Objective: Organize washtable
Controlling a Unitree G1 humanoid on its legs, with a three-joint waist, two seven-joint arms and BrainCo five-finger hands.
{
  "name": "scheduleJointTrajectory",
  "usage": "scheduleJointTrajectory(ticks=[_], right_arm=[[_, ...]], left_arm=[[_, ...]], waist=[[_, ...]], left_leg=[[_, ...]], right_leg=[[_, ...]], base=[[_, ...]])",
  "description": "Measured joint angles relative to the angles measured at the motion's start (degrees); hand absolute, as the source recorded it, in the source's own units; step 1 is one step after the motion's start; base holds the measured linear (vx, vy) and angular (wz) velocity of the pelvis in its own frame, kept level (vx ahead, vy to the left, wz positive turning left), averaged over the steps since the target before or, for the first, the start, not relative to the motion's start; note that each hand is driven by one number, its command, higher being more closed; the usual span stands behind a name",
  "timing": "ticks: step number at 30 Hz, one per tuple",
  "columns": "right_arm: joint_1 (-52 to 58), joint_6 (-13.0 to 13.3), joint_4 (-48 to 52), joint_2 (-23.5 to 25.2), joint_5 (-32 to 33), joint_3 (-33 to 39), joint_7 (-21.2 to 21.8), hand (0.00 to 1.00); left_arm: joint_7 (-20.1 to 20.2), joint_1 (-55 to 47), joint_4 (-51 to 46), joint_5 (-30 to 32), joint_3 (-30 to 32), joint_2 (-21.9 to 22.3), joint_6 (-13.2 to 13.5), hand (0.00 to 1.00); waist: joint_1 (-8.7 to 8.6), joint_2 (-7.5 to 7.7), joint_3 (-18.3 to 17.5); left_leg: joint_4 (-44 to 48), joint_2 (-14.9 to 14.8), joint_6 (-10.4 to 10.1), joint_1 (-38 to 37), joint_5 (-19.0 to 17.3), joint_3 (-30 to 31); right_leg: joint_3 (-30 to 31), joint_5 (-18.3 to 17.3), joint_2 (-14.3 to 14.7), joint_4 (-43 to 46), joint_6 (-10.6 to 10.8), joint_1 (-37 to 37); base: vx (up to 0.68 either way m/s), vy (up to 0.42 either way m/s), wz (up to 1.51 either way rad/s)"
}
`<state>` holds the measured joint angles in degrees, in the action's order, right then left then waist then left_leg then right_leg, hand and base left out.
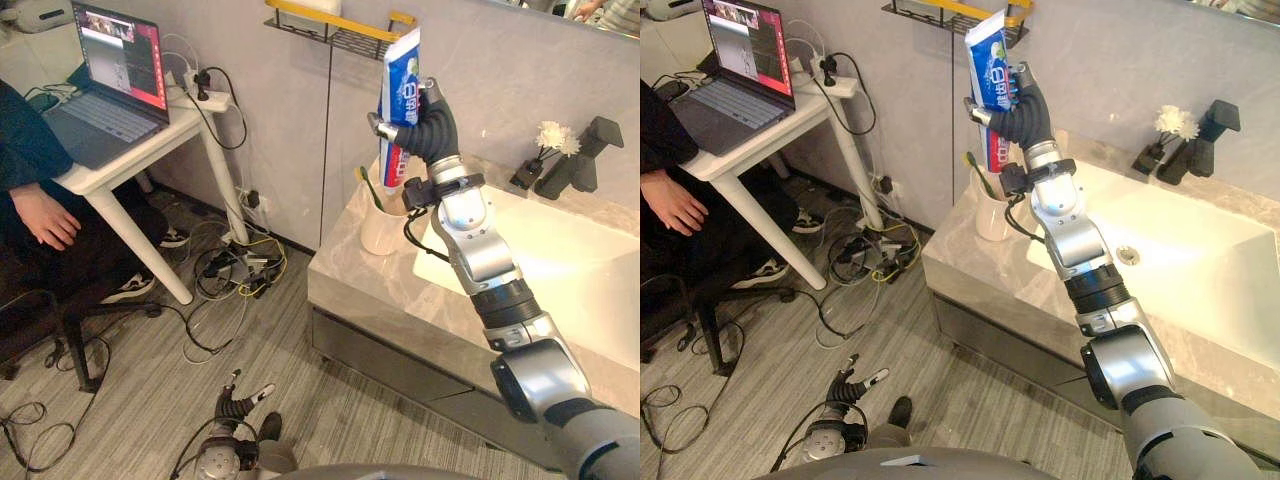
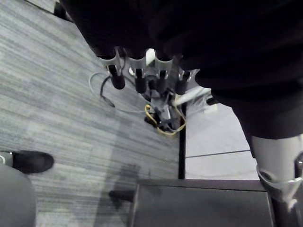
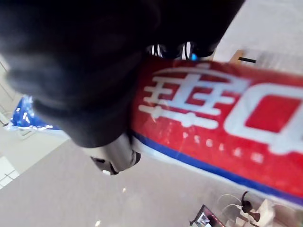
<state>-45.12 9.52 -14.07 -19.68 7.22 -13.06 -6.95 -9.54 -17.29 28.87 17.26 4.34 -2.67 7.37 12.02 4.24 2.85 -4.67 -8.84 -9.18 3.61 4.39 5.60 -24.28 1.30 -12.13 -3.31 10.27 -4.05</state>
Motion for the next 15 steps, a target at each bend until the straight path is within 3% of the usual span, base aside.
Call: scheduleJointTrajectory(ticks=[15], right_arm=[[2.73, -0.33, -1.85, 0.37, -1.86, 0.44, -0.53, 1.0]], left_arm=[[-0.06, 1.5, 0.86, 0.02, -0.13, -0.06, -0.01, 0.0]], waist=[[0.56, -0.09, 1.63]], left_leg=[[0.33, 0.12, 0.01, 1.03, 0.0, 0.79]], right_leg=[[-0.5, -0.02, 0.01, 0.08, 0.02, 0.55]], base=[[0.0, 0.0, 0.0]])
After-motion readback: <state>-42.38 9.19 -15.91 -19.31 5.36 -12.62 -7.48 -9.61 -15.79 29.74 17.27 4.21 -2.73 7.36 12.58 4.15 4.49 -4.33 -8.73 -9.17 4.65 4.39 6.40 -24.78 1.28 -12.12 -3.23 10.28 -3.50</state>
